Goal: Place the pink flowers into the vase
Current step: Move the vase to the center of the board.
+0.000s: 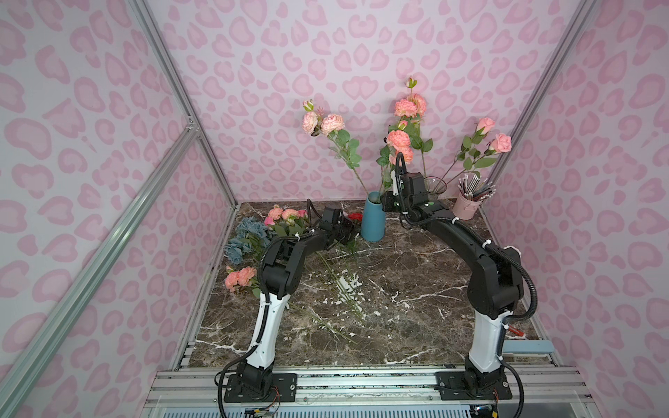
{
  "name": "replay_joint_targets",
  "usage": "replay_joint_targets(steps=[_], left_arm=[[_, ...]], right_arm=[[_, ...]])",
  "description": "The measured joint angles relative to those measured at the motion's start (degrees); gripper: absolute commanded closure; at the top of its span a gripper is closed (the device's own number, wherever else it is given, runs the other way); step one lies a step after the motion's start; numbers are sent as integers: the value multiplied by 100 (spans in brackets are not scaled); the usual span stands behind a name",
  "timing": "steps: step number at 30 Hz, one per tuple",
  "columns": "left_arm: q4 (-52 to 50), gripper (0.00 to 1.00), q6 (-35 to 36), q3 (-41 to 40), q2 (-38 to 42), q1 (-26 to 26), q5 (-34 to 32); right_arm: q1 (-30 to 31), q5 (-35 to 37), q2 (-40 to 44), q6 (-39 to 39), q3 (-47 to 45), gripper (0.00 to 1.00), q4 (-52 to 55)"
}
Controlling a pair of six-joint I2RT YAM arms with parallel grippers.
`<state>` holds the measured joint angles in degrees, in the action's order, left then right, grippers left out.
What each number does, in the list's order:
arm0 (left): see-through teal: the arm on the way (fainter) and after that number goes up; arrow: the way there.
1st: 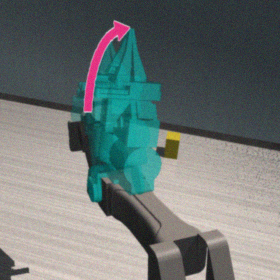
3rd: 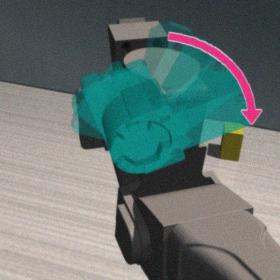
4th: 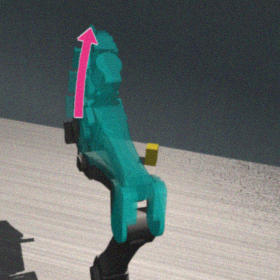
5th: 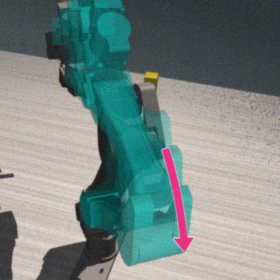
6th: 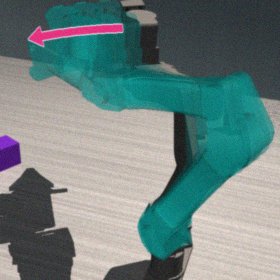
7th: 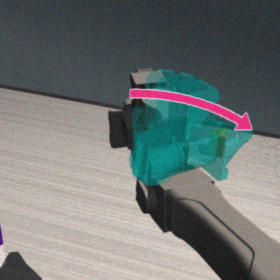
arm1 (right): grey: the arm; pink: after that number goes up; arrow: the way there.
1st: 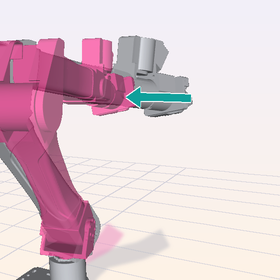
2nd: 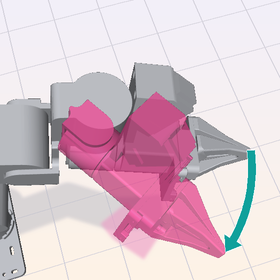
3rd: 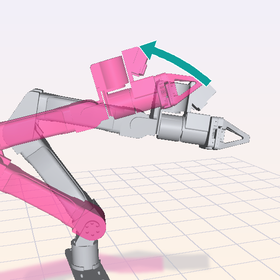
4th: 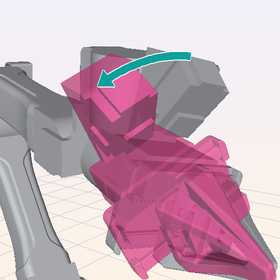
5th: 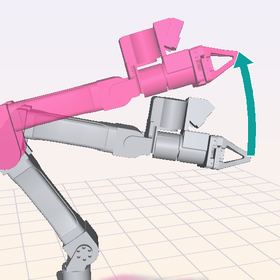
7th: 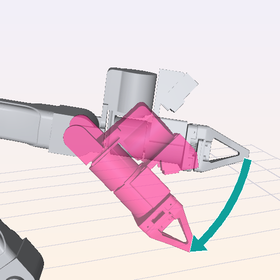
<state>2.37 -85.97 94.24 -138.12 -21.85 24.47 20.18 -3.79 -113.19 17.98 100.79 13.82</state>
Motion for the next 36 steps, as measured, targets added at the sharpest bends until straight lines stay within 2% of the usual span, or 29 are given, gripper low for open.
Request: replay_joint_targets(steps=[13, 26, 36], left_arm=[[-306, 71, -2, 726, -345, -179, -197], [-299, 70, -44, 1606, -901, -361, -37], [-455, 66, 74, 1266, -584, -361, -76]], right_arm=[[-162, 105, 0, 0, 0, 72, -13], [-597, -90, -144, -13, 151, 72, -55], [-636, -199, -131, -44, 146, 69, -44]])
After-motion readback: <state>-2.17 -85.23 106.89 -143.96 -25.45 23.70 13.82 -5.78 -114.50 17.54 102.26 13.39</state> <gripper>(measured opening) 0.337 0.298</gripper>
